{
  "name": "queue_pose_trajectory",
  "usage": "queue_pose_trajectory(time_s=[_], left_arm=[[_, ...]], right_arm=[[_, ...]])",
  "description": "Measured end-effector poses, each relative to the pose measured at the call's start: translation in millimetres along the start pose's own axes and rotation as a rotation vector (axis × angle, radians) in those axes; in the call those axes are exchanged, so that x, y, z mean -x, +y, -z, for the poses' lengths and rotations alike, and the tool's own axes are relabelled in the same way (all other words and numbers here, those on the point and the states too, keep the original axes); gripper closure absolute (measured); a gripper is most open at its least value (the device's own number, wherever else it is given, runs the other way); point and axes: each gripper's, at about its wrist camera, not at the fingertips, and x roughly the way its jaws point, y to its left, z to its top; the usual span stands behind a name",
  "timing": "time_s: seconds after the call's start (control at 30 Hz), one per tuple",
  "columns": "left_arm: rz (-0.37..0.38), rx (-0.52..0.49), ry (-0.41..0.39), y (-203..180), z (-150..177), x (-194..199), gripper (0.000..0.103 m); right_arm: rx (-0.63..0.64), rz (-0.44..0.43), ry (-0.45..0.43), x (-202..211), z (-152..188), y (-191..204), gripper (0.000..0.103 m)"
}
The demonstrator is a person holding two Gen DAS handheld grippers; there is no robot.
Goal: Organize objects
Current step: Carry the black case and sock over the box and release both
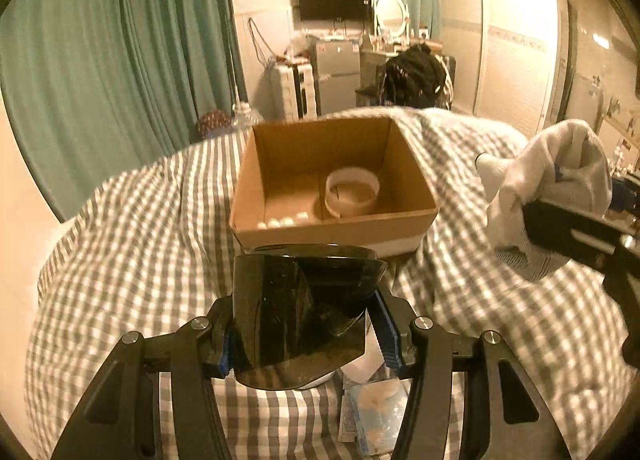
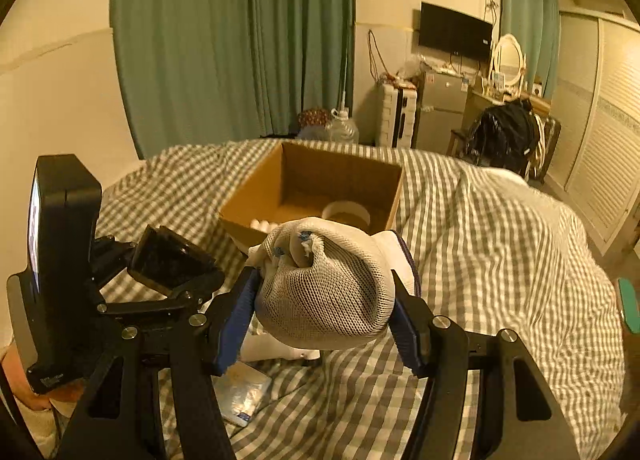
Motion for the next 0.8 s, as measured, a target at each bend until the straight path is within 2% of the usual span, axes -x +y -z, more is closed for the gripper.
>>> queue_pose_trajectory(time_s=[0.2, 0.43, 0.6, 0.8], left_arm=[[-0.004, -0.014, -0.076, 5, -29, 33, 0.047], [-0.03, -0.019, -0.141, 17, -68, 43, 0.047], [-0.024, 0.002, -0.158, 31, -101, 32, 0.047], [-0.03, 0.015, -0.162, 41, -132, 0, 0.047]], right_arm=[[0.019, 0.005, -0.043, 21, -20, 7, 0.042], [0.057, 0.025, -0.12, 36, -59, 13, 0.042], [0.044, -0.018, -0.127, 18, -96, 7, 0.042], [0.04, -0.034, -0.104, -27, -131, 1, 0.042]])
